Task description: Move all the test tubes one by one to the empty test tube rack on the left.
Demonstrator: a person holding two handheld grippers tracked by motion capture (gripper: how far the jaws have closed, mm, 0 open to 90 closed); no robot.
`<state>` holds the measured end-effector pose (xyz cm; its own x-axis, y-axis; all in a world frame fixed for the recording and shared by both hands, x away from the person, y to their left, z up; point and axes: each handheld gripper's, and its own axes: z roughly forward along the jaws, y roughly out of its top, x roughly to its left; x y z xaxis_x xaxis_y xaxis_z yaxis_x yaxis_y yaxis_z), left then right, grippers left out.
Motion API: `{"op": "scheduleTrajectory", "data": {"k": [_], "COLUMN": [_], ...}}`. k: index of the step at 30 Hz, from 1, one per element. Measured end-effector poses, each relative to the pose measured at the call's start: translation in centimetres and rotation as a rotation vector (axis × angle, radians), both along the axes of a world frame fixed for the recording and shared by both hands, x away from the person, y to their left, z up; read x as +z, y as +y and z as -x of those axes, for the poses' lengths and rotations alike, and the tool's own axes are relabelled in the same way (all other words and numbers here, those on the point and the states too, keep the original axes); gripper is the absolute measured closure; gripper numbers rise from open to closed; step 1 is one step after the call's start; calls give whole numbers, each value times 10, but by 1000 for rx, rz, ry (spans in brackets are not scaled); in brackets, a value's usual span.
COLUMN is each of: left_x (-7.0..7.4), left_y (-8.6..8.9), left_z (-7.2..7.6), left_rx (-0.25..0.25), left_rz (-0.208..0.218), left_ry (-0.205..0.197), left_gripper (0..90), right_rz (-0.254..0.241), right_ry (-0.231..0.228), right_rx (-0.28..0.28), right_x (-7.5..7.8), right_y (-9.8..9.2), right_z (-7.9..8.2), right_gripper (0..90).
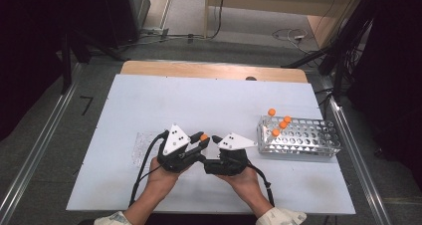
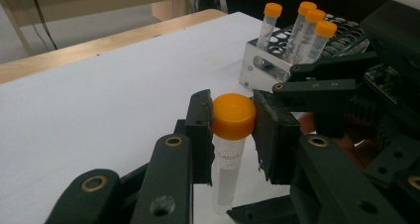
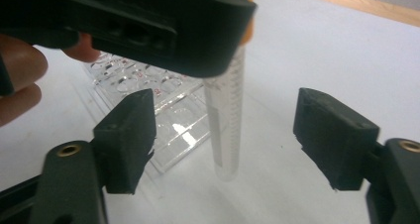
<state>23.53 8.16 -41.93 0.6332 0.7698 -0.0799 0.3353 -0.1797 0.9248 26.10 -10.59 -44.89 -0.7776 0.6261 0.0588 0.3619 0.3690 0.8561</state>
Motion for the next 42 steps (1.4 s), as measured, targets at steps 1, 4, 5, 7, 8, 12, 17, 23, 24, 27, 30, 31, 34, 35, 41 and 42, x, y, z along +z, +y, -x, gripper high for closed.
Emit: {"op": "scheduleTrajectory", "data": {"k": [1,4,5,7,8,12,17,23,24,27,30,31,34,35,41,42], "left_x": [0,2,2,2,3,3,4,6,7,12,20,22,24,25,31,31], "left_y": [0,2,3,4,5,6,8,12,14,19,26,29,36,39,54,55], "left_z": [0,0,0,0,0,-1,0,0,0,0,1,1,1,0,-1,0], "left_rx": [0,2,4,10,8,7,12,10,10,18,20,23,40,42,73,80], "left_rz": [0,9,8,17,15,16,22,47,55,70,101,109,118,123,139,132], "left_ry": [0,-3,-4,-1,-1,3,2,8,7,-4,-10,-9,-9,-4,-1,-3], "left_gripper": [710,710,710,710,710,710,710,710,710,710,710,710,710,710,710,710], "right_rz": [-8,7,9,6,-9,1,11,9,9,13,28,21,22,27,19,18], "right_ry": [11,4,4,5,17,26,21,8,8,8,9,19,23,27,35,35], "right_rx": [-4,-9,-15,-21,-43,-58,-80,-114,-114,-127,-142,-147,-149,-148,-144,-147], "right_x": [1,0,0,-1,-4,-10,-9,-7,-7,-8,-11,-11,-12,-13,-13,-13], "right_y": [-2,-12,-15,-20,-27,-35,-44,-56,-56,-60,-63,-65,-66,-66,-67,-68], "right_z": [0,2,3,4,6,8,8,5,5,4,1,1,0,0,0,-1], "right_gripper": [197,185,183,179,173,164,158,158,158,158,154,154,154,154,154,154]}}
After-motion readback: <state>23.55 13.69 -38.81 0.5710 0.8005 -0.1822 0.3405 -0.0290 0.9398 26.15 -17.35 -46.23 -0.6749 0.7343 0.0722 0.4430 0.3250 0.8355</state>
